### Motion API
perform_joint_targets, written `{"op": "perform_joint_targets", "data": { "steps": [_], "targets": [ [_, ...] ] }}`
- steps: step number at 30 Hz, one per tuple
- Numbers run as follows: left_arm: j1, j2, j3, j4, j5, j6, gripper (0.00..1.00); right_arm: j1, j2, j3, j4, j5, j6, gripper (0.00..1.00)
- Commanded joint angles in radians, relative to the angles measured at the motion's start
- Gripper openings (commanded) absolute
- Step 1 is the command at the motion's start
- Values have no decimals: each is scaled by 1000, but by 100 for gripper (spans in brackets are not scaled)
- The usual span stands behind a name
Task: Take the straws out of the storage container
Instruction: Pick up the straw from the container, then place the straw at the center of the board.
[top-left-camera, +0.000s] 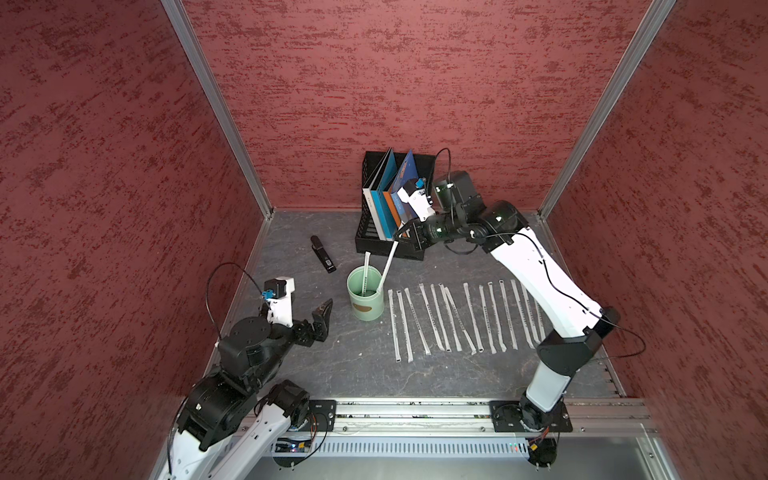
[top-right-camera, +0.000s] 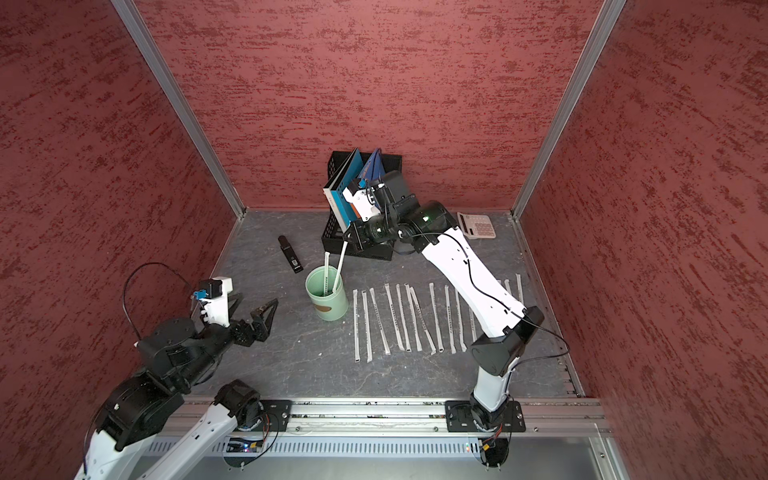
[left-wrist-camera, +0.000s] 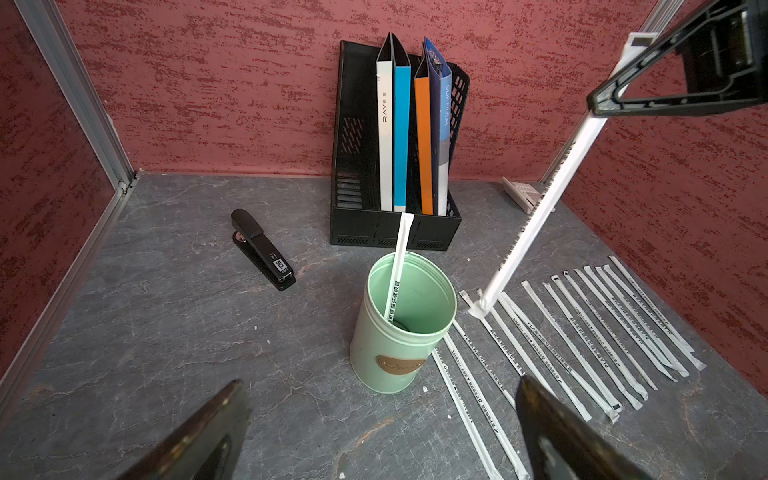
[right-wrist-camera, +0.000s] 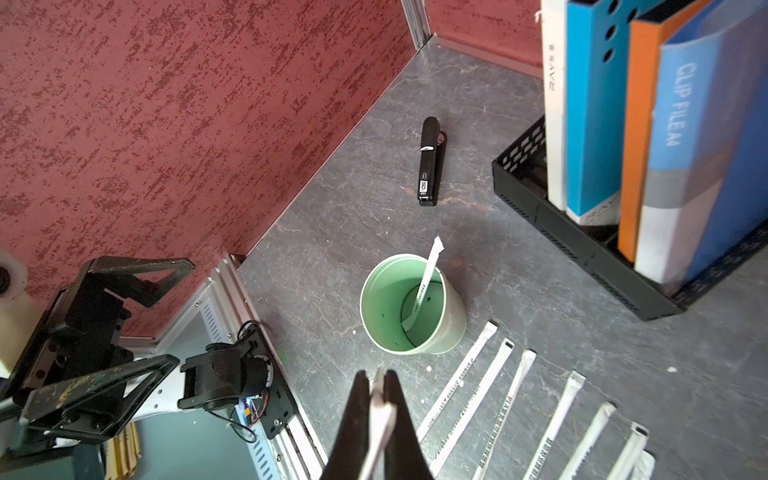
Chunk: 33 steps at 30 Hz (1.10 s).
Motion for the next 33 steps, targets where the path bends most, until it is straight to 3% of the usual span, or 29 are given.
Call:
{"op": "perform_joint_targets", "data": {
  "steps": [1,7,12,23,33],
  "targets": [
    [4,-13,-6,6,12,-5,99,-6,-20,96,-137,70,-39,2],
    [4,-22,-6,8,14,-5,100,-8,58,261,-372,157,-77,2],
    [6,-24,-7,7,16,-6,100,-9,106,257,-473,208,-73,2],
    [6,-29,-7,7,24,-3,99,-13,189,88,-506,252,-80,2],
    [6,-26,-8,8,23,-3,100,-36,278,-89,-397,196,-91,2]
  ]
}}
